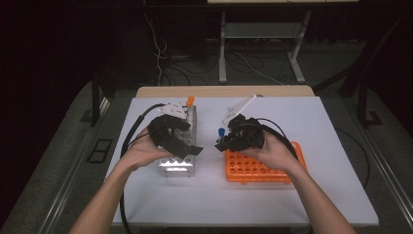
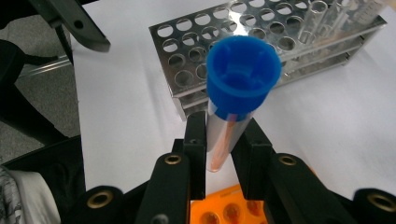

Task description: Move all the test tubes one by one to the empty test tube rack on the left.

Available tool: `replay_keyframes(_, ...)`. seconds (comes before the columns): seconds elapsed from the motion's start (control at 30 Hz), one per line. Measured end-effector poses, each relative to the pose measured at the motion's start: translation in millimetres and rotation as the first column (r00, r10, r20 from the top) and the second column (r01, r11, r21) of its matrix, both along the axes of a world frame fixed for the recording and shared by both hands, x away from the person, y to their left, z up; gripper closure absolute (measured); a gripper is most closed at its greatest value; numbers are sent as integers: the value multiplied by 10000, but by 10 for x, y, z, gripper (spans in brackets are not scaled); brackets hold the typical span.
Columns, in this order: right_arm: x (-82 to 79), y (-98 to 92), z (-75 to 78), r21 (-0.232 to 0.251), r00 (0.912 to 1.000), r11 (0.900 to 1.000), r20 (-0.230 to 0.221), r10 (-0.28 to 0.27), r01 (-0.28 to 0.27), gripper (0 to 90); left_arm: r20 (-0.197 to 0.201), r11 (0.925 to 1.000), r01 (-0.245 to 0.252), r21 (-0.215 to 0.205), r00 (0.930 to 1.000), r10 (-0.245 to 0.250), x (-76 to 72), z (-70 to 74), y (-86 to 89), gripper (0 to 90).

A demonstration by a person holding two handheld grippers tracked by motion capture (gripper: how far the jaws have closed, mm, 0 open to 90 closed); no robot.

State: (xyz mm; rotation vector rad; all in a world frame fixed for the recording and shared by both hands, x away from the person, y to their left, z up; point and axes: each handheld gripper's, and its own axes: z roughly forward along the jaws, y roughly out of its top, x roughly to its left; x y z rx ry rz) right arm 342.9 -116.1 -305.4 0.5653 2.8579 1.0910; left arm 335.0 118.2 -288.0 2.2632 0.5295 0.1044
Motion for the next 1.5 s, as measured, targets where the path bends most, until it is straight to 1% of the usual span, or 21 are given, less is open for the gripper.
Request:
replay_keyframes(0.1,14,62,-6,-22,10000,10000,-22,92,-92,757,-60,9998,173,-24,9998,-173,25,27,-8,127)
replay_keyframes(0.17,19,100,-6,13,9998,9999,-30,172,-172,757,-141,9998,217,-33,9997,-217,38,45,-19,144)
replay_keyframes(0.23,20,136,-2,22,9997,9997,-39,230,-230,757,-119,9996,280,29,9995,-280,52,65,-29,172)
replay_keyframes(0.3,22,171,-1,-20,9996,9996,-56,280,-280,757,-143,9994,348,-8,9993,-348,64,83,-45,207)
replay_keyframes(0.4,31,223,-8,-26,9993,9993,-56,375,-375,757,-170,9981,608,65,9980,-607,76,111,-68,263)
replay_keyframes(0.47,39,253,-12,2,9991,9991,-48,421,-421,757,-167,9977,671,98,9976,-669,74,124,-93,299)
replay_keyframes(0.53,40,286,-18,2,9990,9990,-81,449,-449,757,-140,9961,855,213,9963,-852,80,139,-112,332)
replay_keyframes(0.7,34,364,-38,30,9980,9981,-109,621,-621,757,-90,9938,1051,371,9944,-1048,90,157,-147,411)
replay_keyframes(0.8,24,409,-49,27,9972,9973,-125,736,-736,757,-94,9908,1248,521,9922,-1245,95,152,-158,473)
replay_keyframes(0.87,19,437,-55,-7,9966,9967,-122,810,-810,757,-112,9899,1285,596,9917,-1281,84,143,-165,515)
replay_keyframes(0.93,17,459,-59,-16,9961,9962,-128,874,-875,757,-88,9898,1253,680,9921,-1250,77,138,-165,577)
replay_keyframes(0.97,17,469,-64,-10,9960,9961,-135,887,-887,757,-103,9892,1299,675,9915,-1295,78,137,-160,603)
replay_keyframes(1.0,18,476,-69,-8,9959,9960,-111,896,-896,757,-69,9874,1387,759,9903,-1385,82,140,-152,633)
replay_keyframes(1.07,19,489,-77,12,9957,9958,-139,920,-920,757,-78,9868,1436,756,9896,-1434,80,137,-145,670)
replay_keyframes(1.13,19,500,-81,17,9957,9958,-156,913,-913,757,-113,9844,1582,769,9874,-1578,78,140,-137,718)
replay_keyframes(1.3,12,521,-93,44,9952,9953,-124,966,-966,756,-105,9822,1691,815,9856,-1688,73,138,-139,737)
replay_keyframes(1.43,14,506,-83,70,9960,9960,-86,894,-893,751,-136,9846,1600,699,9871,-1594,91,150,-125,738)
replay_keyframes(1.5,18,486,-75,94,9963,9963,-96,851,-850,710,-88,9850,1590,666,9873,-1587,104,165,-112,738)
